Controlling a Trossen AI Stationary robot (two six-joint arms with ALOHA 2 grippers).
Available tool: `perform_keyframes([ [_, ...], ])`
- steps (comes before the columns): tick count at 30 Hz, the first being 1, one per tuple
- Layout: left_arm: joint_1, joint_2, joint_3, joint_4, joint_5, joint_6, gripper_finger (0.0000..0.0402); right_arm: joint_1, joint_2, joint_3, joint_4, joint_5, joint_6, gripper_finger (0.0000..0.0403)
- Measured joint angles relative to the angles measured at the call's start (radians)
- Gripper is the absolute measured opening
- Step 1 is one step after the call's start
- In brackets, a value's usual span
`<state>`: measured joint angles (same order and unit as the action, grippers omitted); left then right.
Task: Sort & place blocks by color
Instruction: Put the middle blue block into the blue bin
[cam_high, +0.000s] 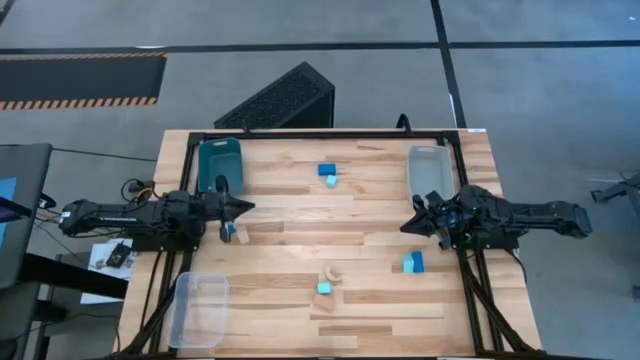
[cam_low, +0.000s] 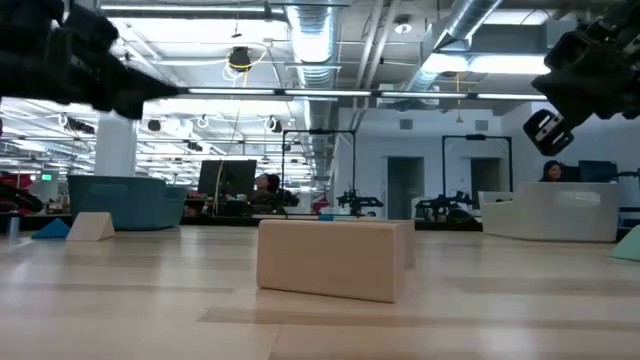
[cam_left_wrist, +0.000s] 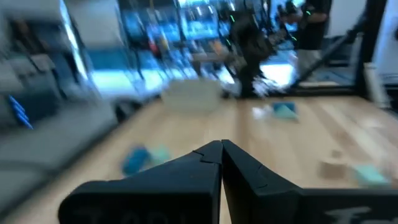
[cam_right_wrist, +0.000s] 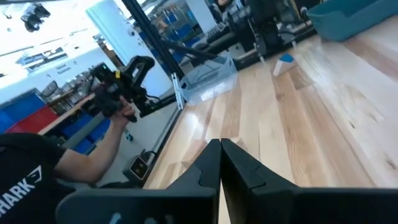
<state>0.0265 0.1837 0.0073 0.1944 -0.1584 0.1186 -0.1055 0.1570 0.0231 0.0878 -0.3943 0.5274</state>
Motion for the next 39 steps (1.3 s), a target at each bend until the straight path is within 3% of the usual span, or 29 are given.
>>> perform_keyframes([
  [3, 0.000, -0.001, 0.000, 0.133, 0.002, 0.155, 0.0000, 0.000, 0.000, 0.000, 0.036, 0.014, 0.157, 0.0033],
  [7, 0.000, -0.001, 0.000, 0.183, 0.123, 0.235, 0.0000, 0.000, 0.000, 0.002, 0.067, 0.080, 0.476, 0.0033],
  [14, 0.000, 0.037, 0.000, 0.181, 0.347, 0.358, 0.0000, -0.001, 0.000, 0.002, 0.063, 0.102, 1.016, 0.0033],
  [17, 0.000, 0.060, 0.000, 0.215, 0.328, 0.305, 0.0000, -0.001, 0.000, 0.002, 0.048, 0.109, 1.299, 0.0033],
  [20, 0.000, 0.072, 0.000, 0.243, 0.218, 0.234, 0.0000, -0.001, 0.000, 0.003, 0.041, 0.109, 1.415, 0.0033],
  [23, 0.001, 0.072, 0.000, 0.287, 0.126, 0.241, 0.0000, -0.003, 0.000, 0.003, 0.035, 0.108, 1.400, 0.0033],
  [26, 0.000, 0.072, 0.000, 0.297, 0.159, 0.217, 0.0000, -0.003, 0.000, 0.003, 0.034, 0.133, 1.352, 0.0033],
  [28, 0.000, 0.072, 0.000, 0.288, 0.207, 0.172, 0.0000, -0.003, 0.000, 0.004, 0.004, 0.204, 1.317, 0.0033],
  [33, 0.000, 0.108, 0.000, 0.275, 0.244, 0.008, 0.0000, -0.008, 0.007, 0.007, -0.100, 0.471, 0.782, 0.0033],
  [35, 0.000, 0.128, 0.000, 0.276, 0.221, -0.073, 0.0000, -0.012, 0.016, 0.007, -0.083, 0.504, 0.612, 0.0033],
  [39, 0.000, 0.173, 0.000, 0.285, 0.142, -0.223, 0.0000, -0.017, 0.015, 0.006, -0.076, 0.519, 0.416, 0.0033],
])
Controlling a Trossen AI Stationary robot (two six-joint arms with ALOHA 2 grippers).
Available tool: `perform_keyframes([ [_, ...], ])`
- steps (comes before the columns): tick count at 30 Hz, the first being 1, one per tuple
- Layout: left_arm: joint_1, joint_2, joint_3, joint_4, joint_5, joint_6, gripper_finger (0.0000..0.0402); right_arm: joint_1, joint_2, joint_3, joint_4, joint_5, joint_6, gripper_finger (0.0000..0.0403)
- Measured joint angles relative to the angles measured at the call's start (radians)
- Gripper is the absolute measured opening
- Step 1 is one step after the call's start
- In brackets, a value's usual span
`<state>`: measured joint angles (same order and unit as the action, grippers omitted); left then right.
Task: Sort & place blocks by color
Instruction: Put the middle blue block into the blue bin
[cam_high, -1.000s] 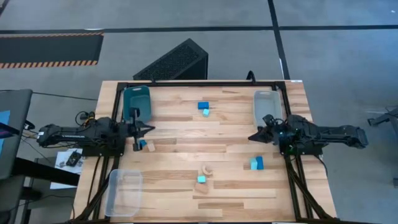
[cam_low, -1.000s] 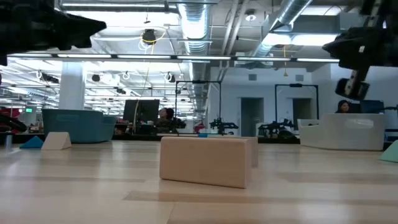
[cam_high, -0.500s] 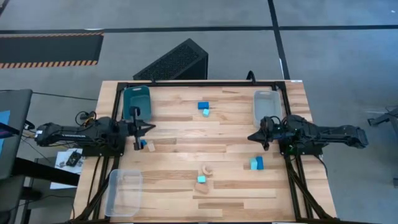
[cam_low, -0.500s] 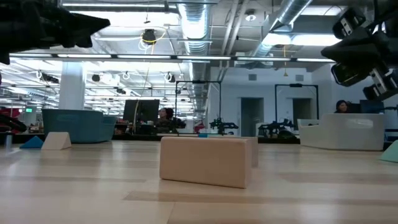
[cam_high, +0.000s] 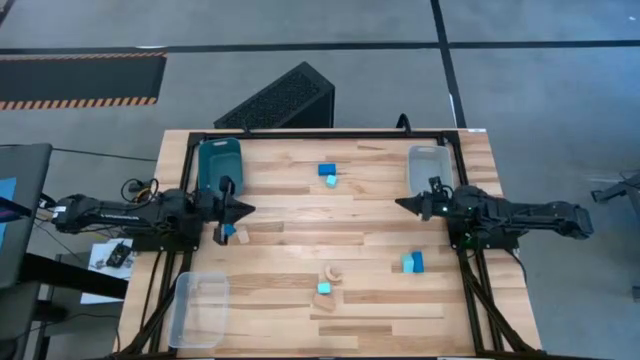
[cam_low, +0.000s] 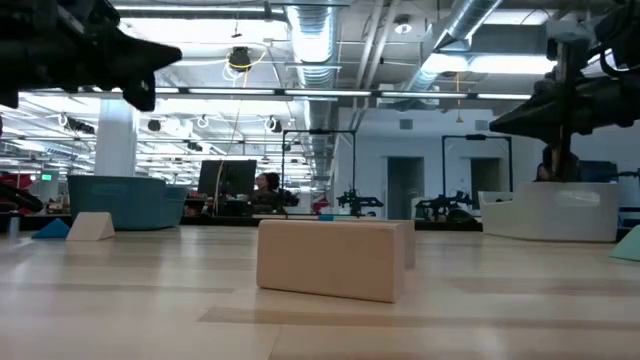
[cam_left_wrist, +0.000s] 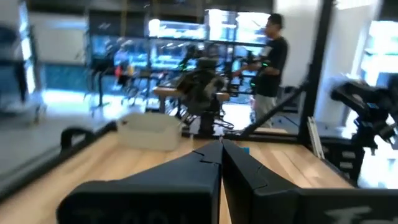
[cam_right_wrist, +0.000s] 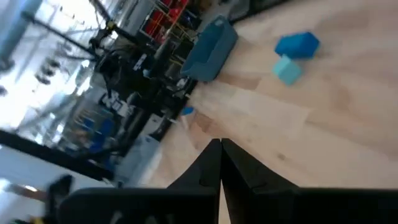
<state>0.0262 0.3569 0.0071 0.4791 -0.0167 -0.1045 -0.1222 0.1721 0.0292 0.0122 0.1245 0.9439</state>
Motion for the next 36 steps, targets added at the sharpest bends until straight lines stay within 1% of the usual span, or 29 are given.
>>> perform_keyframes([
  [2, 0.000, 0.022, 0.000, -0.001, -0.040, -0.072, 0.0000, -0.008, 0.001, 0.000, -0.001, 0.069, -0.073, 0.0033],
  [3, 0.000, 0.035, 0.000, -0.005, -0.044, -0.107, 0.0000, -0.013, 0.001, 0.001, -0.006, 0.106, -0.092, 0.0033],
  [4, -0.002, 0.051, 0.000, -0.011, -0.044, -0.143, 0.0000, -0.020, 0.006, 0.002, -0.009, 0.119, -0.109, 0.0033],
  [6, -0.015, 0.089, 0.000, -0.030, -0.043, -0.194, 0.0000, -0.031, 0.012, 0.002, -0.009, 0.114, -0.161, 0.0033],
  [9, -0.035, 0.147, 0.000, -0.011, -0.058, -0.207, 0.0000, -0.038, 0.012, 0.002, -0.019, 0.094, -0.280, 0.0033],
  [11, -0.043, 0.180, 0.000, 0.024, -0.081, -0.178, 0.0000, -0.034, 0.012, 0.002, -0.022, 0.085, -0.335, 0.0033],
  [14, -0.053, 0.223, 0.002, 0.073, -0.086, -0.089, 0.0000, -0.029, 0.027, 0.002, -0.023, 0.085, -0.335, 0.0033],
  [16, -0.053, 0.246, 0.008, 0.081, -0.091, -0.014, 0.0000, -0.029, 0.040, 0.002, -0.017, 0.080, -0.363, 0.0033],
  [18, -0.053, 0.263, 0.021, 0.082, -0.114, 0.048, 0.0000, -0.029, 0.055, -0.003, 0.023, 0.077, -0.376, 0.0033],
  [20, -0.052, 0.276, 0.025, 0.136, -0.158, 0.144, 0.0000, -0.036, 0.091, 0.001, 0.115, 0.064, -0.424, 0.0033],
  [22, -0.040, 0.290, 0.025, 0.175, -0.221, 0.204, 0.0000, -0.055, 0.149, 0.040, 0.179, 0.065, -0.479, 0.0033],
  [24, -0.014, 0.296, 0.025, 0.206, -0.256, 0.207, 0.0000, -0.086, 0.223, 0.101, 0.186, 0.080, -0.534, 0.0033],
  [29, 0.067, 0.338, 0.027, 0.219, -0.255, 0.189, 0.0001, -0.173, 0.494, 0.288, 0.181, 0.081, -0.676, 0.0046],
  [31, 0.084, 0.369, 0.027, 0.231, -0.254, 0.189, 0.0007, -0.203, 0.621, 0.367, 0.181, 0.060, -0.742, 0.0057],
  [36, 0.105, 0.467, 0.028, 0.372, -0.253, 0.189, 0.0047, -0.267, 0.942, 0.558, 0.168, 0.004, -0.899, 0.0088],
])
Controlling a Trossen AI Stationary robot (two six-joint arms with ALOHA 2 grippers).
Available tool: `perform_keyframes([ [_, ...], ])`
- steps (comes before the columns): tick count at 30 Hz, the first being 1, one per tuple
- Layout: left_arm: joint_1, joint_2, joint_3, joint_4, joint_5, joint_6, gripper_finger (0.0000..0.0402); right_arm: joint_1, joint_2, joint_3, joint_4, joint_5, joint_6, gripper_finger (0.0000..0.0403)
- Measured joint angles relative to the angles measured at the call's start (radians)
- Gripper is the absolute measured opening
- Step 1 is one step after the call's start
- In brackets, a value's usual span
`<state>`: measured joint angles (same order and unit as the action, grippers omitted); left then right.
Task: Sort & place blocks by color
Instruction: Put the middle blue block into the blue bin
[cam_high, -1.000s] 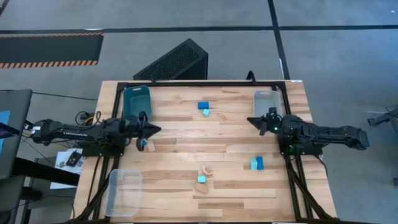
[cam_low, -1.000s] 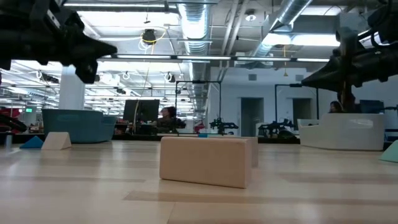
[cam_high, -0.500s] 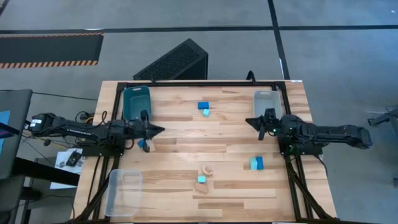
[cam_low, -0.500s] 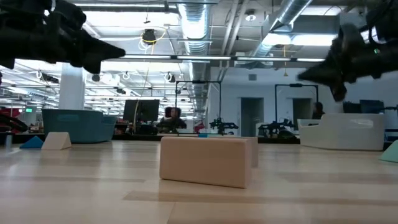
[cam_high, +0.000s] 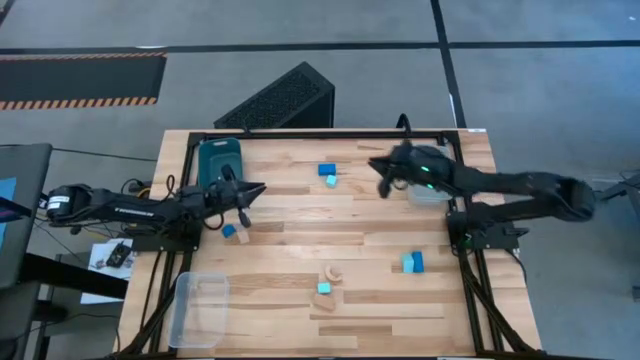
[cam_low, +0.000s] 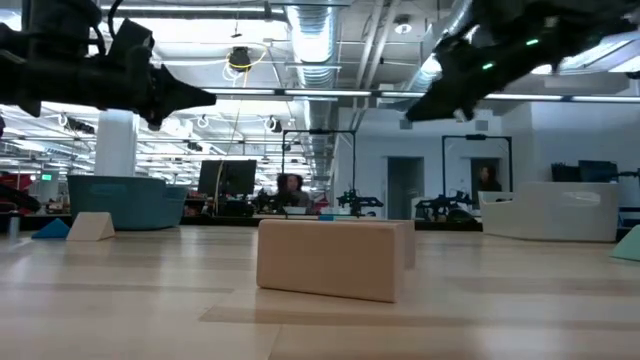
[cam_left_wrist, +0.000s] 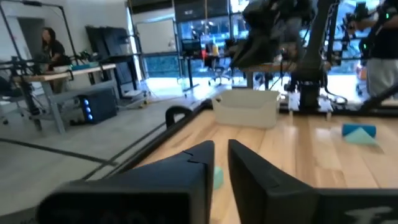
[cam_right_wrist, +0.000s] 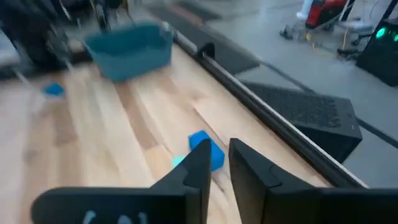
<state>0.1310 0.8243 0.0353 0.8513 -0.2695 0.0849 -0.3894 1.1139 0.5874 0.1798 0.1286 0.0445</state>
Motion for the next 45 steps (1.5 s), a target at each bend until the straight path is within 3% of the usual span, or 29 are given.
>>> perform_keyframes([
  [3, 0.002, 0.049, 0.001, 0.078, -0.006, 0.000, 0.0083, -0.033, 0.173, 0.108, -0.003, -0.030, -0.026, 0.0107],
  [9, 0.029, 0.131, 0.004, 0.158, -0.138, 0.024, 0.0149, -0.095, 0.469, 0.343, -0.126, -0.097, 0.000, 0.0143],
  [14, 0.110, 0.192, 0.057, 0.122, -0.079, 0.007, 0.0177, -0.111, 0.666, 0.533, -0.233, -0.215, -0.046, 0.0170],
  [18, 0.153, 0.249, 0.104, 0.087, -0.056, 0.009, 0.0179, -0.105, 0.781, 0.659, -0.365, -0.226, -0.084, 0.0188],
  [29, 0.224, 0.300, 0.184, 0.081, -0.015, 0.050, 0.0174, -0.120, 0.906, 0.845, -0.618, -0.213, -0.228, 0.0189],
  [37, 0.253, 0.302, 0.192, 0.071, -0.001, 0.042, 0.0174, -0.150, 0.911, 0.855, -0.616, -0.210, -0.342, 0.0182],
  [45, 0.278, 0.302, 0.192, 0.071, 0.002, 0.046, 0.0174, -0.145, 1.038, 0.935, -0.632, -0.237, -0.314, 0.0176],
])
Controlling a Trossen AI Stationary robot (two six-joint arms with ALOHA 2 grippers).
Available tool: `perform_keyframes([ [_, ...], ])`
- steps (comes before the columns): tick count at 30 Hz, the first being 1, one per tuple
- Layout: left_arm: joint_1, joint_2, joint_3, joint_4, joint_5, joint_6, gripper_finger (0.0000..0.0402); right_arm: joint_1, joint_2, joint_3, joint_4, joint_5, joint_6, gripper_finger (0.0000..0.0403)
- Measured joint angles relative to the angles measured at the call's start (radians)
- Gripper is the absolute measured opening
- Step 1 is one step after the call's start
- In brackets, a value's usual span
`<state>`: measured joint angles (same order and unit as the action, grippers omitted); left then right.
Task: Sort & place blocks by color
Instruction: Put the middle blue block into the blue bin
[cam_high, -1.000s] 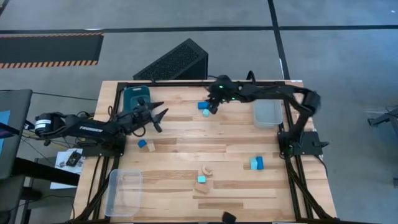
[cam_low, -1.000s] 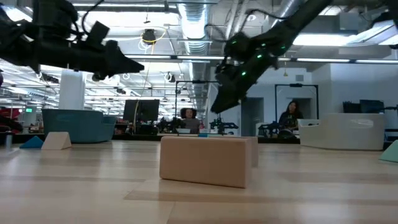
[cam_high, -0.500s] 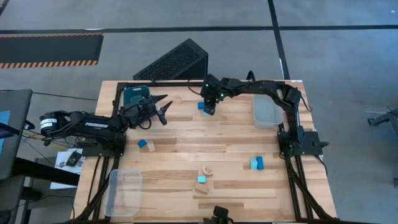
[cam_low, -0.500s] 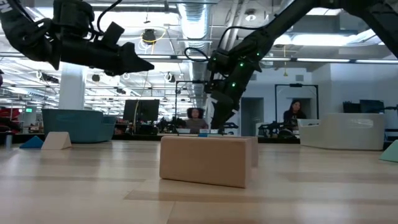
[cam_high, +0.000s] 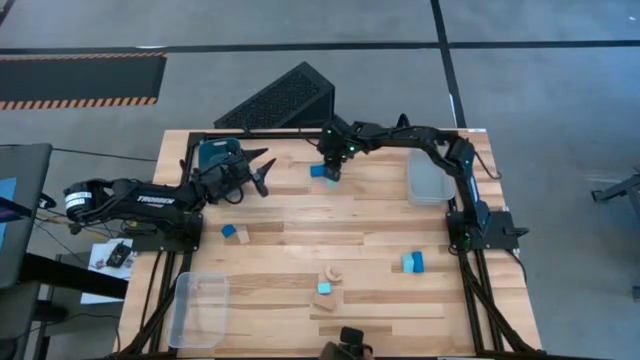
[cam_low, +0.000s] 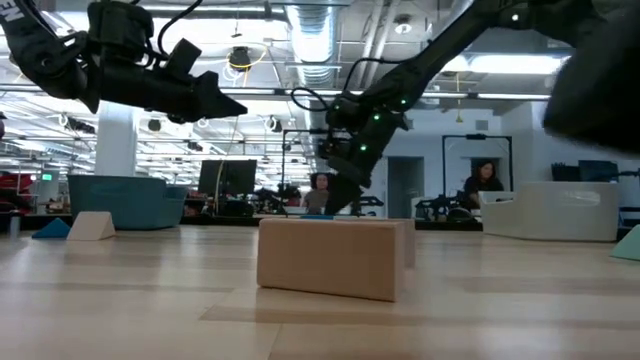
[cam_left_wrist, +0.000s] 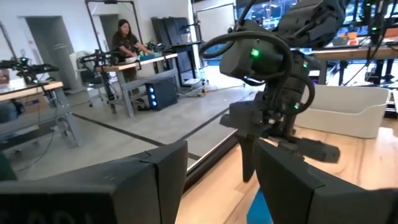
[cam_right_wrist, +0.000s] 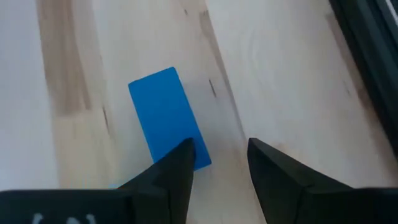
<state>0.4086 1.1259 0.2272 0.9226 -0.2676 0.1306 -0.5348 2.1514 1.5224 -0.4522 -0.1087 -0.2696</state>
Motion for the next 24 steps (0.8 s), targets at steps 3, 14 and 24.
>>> perform_keyframes([
  [3, 0.006, 0.000, 0.000, -0.012, 0.000, -0.005, 0.0174, -0.007, -0.002, 0.019, -0.056, -0.028, 0.032, 0.0171],
  [14, 0.007, 0.000, 0.000, -0.046, -0.004, 0.041, 0.0174, 0.010, -0.109, 0.019, -0.356, 0.025, 0.059, 0.0158],
  [24, 0.007, 0.000, 0.000, -0.056, -0.003, 0.059, 0.0174, 0.021, -0.297, -0.273, -0.143, 0.036, 0.204, 0.0152],
])
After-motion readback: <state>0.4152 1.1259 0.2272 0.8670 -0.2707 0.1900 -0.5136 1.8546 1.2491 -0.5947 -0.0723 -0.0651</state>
